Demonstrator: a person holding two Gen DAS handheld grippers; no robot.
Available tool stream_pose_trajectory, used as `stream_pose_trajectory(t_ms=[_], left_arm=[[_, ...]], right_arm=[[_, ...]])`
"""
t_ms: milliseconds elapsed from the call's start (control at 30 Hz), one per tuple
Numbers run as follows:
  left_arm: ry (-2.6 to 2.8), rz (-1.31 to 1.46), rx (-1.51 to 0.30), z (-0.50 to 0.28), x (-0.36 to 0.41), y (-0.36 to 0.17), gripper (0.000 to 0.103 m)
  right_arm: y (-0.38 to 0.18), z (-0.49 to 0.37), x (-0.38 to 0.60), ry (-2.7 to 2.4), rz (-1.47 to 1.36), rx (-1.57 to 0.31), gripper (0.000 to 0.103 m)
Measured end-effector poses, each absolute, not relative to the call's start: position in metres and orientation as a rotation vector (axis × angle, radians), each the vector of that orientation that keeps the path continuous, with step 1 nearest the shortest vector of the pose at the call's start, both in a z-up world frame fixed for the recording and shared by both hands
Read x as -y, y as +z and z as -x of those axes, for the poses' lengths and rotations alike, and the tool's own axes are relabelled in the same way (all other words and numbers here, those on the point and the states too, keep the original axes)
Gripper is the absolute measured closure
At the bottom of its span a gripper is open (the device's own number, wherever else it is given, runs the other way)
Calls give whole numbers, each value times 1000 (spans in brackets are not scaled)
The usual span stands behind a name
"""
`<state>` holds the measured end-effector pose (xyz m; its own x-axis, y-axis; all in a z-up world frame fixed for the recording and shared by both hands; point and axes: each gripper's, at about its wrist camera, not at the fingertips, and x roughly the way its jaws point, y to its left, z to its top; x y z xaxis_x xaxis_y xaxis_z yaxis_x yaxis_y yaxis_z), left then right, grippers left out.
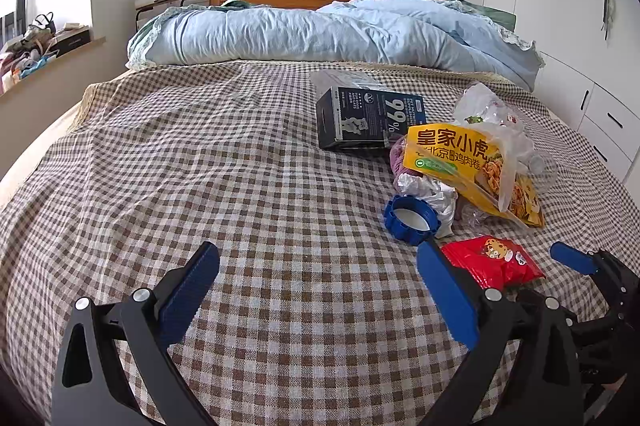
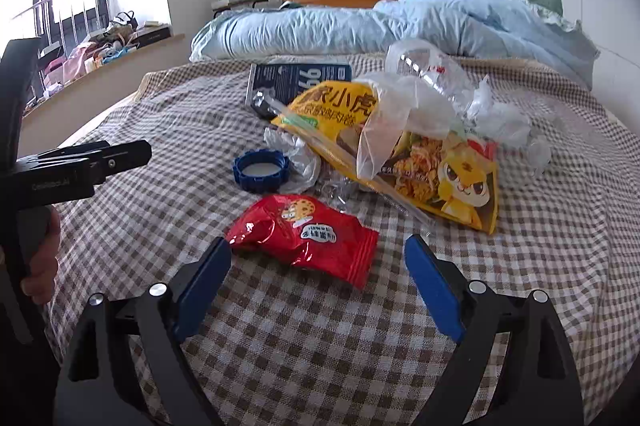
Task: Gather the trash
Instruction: 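Grasp the blue bottle cap with the left tool while the right tool grasps a red wrapper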
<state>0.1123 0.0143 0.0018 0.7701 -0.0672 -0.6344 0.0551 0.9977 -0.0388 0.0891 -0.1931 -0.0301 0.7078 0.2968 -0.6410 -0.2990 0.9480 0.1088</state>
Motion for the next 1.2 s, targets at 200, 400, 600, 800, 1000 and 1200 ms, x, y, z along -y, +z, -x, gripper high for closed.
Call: stream_pose_trajectory(t_ms=[200,400,600,800,1000,1200], left_arm=[[-40,35,-705,-115,-20,1,7],[-41,43,-729,-118,-21,-4,7],[-30,10,-728,-119,-16,-7,7],[-86,87,-805,-135,-12,-15,7],[-167,16,-922,-176,33,-25,7],[-143,-67,-958,-212,56,-34,16]], right_arm=[[-34,-108,177,337,96,-808,38],[-40,-123,165,365,154,-831,55],[-35,-116,177,381,102,-787,91],[-22,-109,191,393,35,-744,96],[-19,-105,207,361,-25,-696,96],[-13,-107,223,343,-70,-686,96]])
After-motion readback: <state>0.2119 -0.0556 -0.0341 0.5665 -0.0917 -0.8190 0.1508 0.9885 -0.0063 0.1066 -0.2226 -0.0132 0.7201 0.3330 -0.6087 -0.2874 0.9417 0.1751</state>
